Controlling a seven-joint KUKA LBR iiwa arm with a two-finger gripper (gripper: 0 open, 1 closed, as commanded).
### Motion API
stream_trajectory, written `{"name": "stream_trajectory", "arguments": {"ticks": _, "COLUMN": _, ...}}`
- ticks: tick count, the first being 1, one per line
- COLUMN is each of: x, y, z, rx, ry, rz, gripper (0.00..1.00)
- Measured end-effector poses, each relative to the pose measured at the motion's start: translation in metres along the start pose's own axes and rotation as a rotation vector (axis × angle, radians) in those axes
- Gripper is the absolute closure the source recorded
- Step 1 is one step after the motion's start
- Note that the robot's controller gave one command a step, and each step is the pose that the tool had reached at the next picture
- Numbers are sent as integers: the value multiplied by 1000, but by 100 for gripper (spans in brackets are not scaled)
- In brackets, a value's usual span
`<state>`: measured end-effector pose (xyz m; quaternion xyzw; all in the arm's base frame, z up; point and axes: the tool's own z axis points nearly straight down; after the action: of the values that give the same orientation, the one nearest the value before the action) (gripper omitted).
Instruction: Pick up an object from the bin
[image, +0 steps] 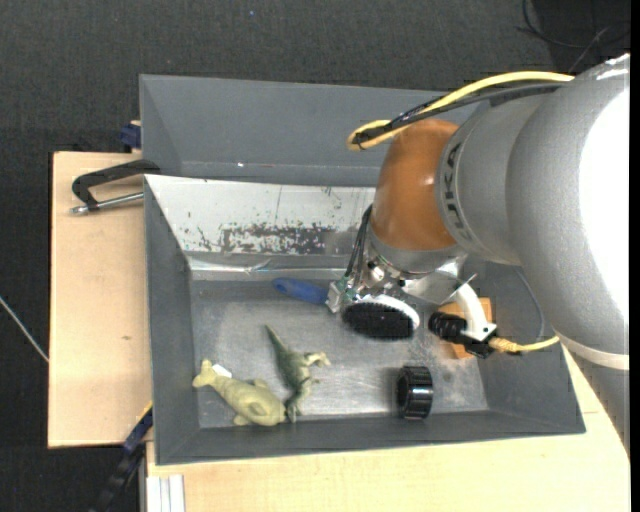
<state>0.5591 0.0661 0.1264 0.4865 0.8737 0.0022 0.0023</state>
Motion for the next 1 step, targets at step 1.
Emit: {"name": "stream_trajectory", "arguments": {"ticks": 1, "x": 0, "y": 0, "z": 1, "rx": 2, "ry": 1, "rz": -1, "gripper": 0}}
